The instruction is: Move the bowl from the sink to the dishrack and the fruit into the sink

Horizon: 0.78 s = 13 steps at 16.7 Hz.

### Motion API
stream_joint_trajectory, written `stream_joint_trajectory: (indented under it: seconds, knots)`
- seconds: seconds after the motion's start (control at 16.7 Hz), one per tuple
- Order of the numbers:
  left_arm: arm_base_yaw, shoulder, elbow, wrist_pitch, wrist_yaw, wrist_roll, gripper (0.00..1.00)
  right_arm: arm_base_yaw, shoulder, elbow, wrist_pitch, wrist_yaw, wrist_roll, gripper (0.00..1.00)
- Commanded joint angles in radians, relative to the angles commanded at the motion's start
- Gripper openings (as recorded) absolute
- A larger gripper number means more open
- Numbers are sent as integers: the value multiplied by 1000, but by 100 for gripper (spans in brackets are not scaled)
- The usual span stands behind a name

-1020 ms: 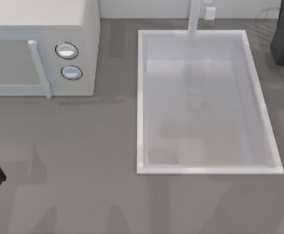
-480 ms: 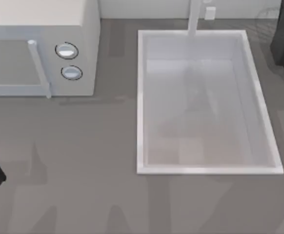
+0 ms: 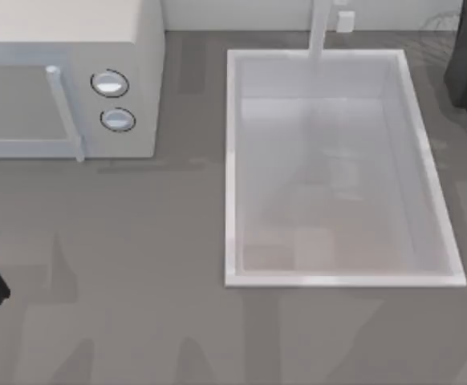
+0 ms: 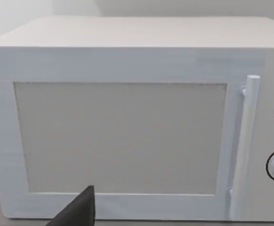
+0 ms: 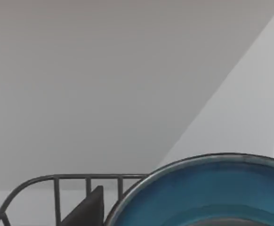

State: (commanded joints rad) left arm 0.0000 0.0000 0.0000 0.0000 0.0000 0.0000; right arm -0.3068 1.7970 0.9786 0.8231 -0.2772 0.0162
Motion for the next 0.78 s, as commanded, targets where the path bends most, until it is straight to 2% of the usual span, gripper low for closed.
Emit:
stream_joint_trajectory:
  seconds: [0.42, 0.78]
  knots:
    - [0, 0, 0, 0, 0, 0, 100, 10, -62, -30, -29, 7, 0, 100]
    - [0, 0, 0, 0, 0, 0, 100, 65, -419, -223, -201, 64, 3, 100]
